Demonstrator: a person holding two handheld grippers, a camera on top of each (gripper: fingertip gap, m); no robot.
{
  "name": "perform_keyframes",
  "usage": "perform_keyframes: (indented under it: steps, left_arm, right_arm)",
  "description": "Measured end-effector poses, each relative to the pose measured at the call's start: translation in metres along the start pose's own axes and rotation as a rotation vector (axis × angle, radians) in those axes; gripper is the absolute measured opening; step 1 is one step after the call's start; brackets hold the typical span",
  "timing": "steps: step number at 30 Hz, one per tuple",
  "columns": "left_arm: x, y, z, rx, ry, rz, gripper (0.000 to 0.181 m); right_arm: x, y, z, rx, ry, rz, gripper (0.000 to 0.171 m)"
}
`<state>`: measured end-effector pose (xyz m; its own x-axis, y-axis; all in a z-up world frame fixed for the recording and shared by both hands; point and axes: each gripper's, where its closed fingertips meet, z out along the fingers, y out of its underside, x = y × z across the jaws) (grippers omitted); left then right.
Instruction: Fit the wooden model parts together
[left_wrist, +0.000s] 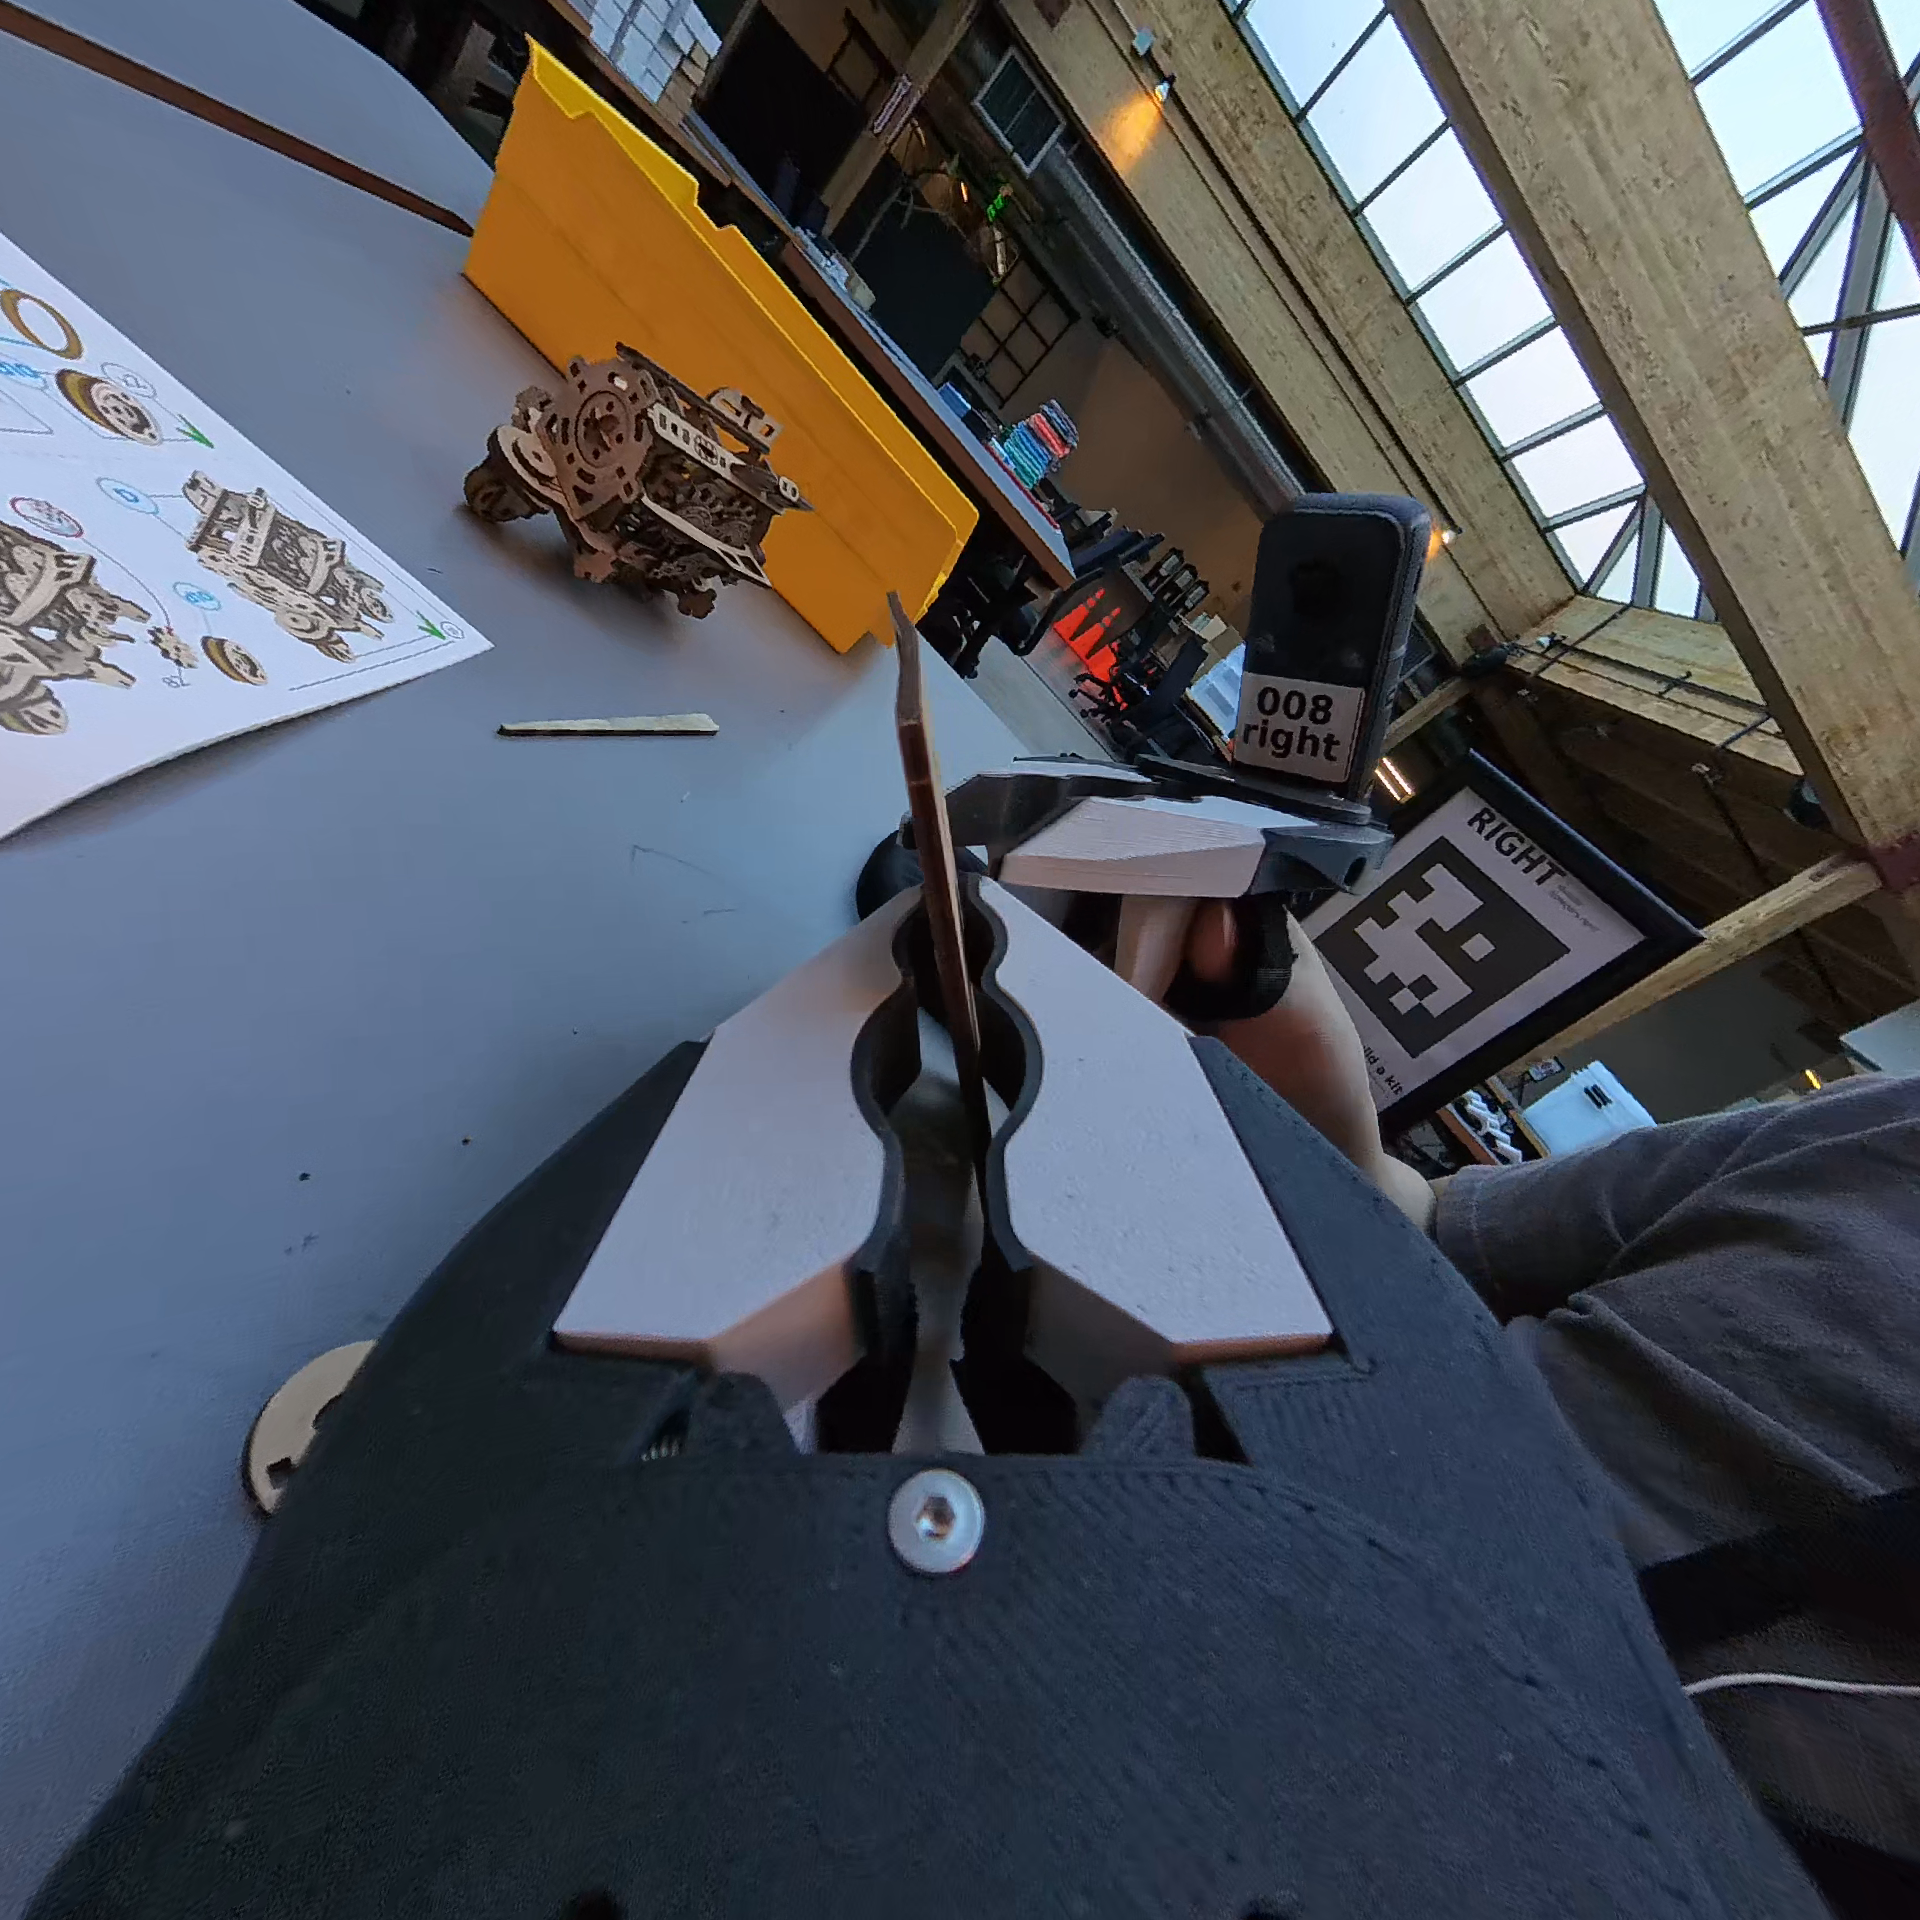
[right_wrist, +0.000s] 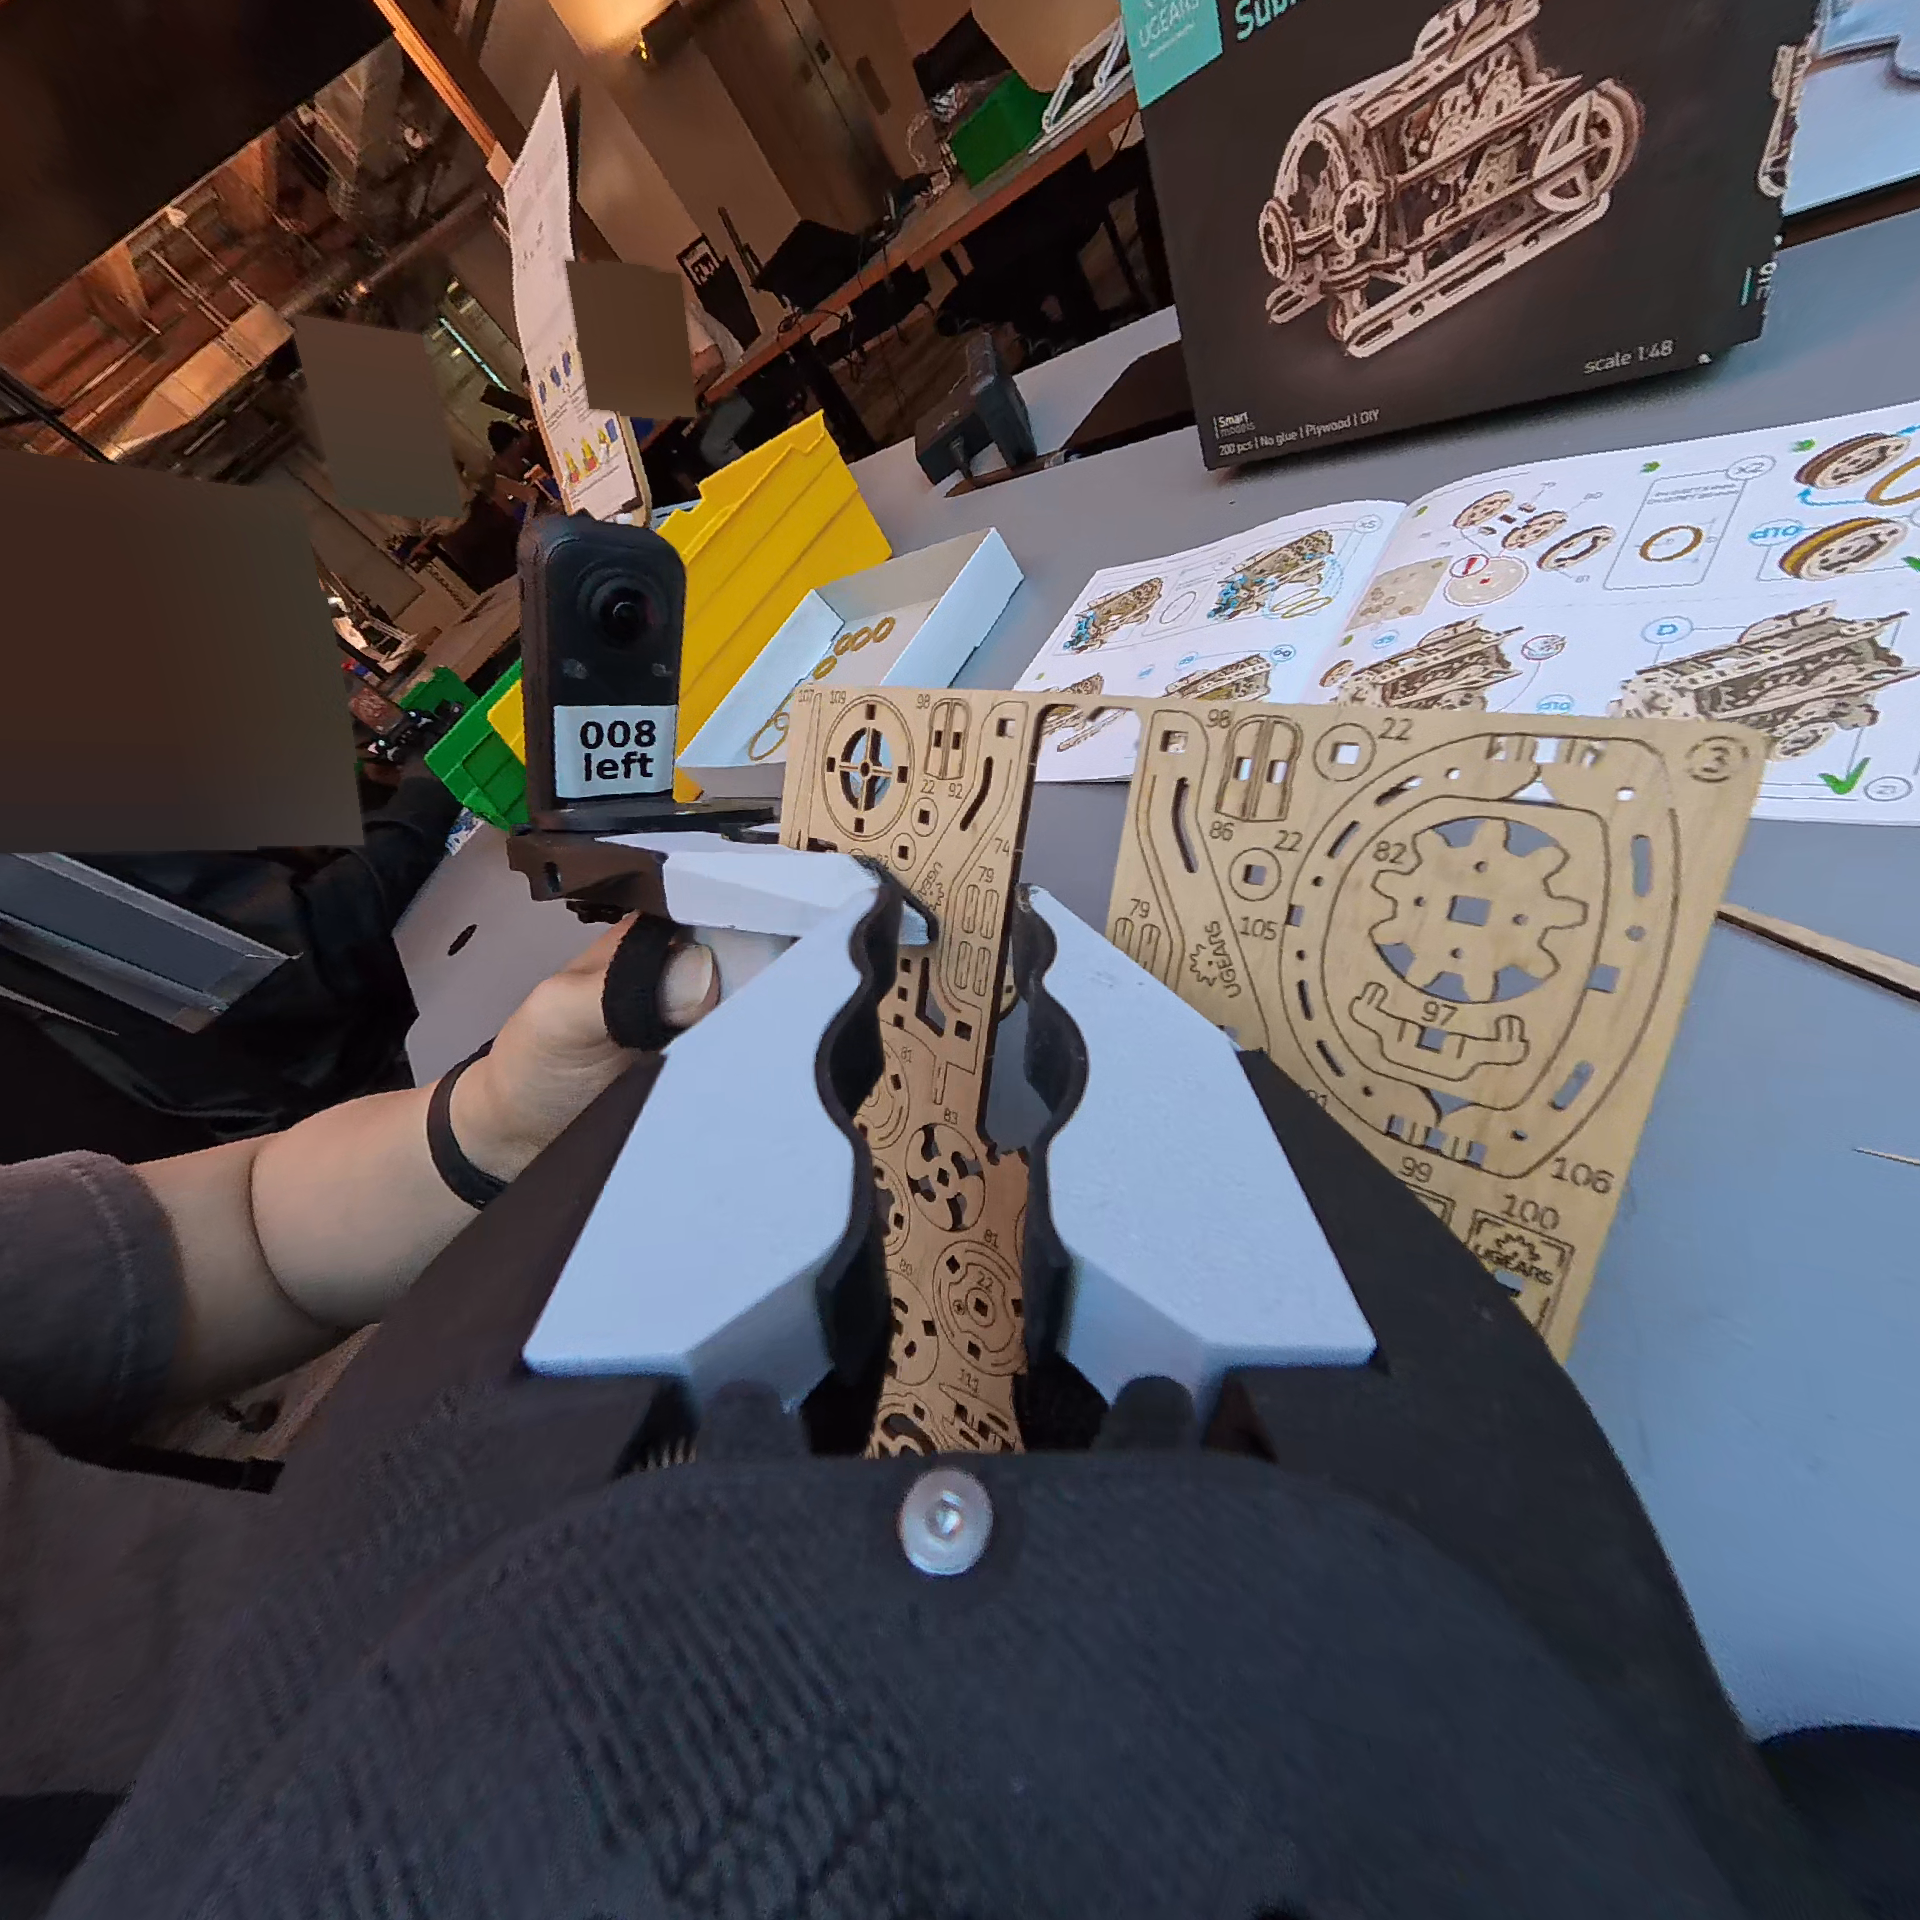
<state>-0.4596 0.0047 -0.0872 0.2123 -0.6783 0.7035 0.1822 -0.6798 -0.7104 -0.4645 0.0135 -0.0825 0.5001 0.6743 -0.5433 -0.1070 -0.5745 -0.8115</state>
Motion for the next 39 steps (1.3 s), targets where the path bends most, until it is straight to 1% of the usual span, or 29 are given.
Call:
perform_keyframes:
  steps: [7,13,28,39]
  left_arm:
    - [0.0013,0.0006,0.0000,0.004,-0.012,0.007,0.001]
    - [0.0007,0.0015,0.0002,0.004,-0.021,0.007,0.001]
    - [0.0009,0.0027,0.0006,0.000,-0.027,0.015,0.001]
    - [-0.0035,0.0027,-0.0002,0.002,-0.038,0.000,0.001]
  right_arm:
    - [0.0006,0.0004,-0.0005,-0.024,0.006,0.019,0.017]
    - [0.0011,0.0016,0.0001,-0.050,0.038,-0.023,0.018]
    - [0.0003,0.0031,-0.0004,-0.072,0.038,-0.038,0.019]
    - [0.0000,0.0054,0.0030,-0.091,0.018,-0.039,0.025]
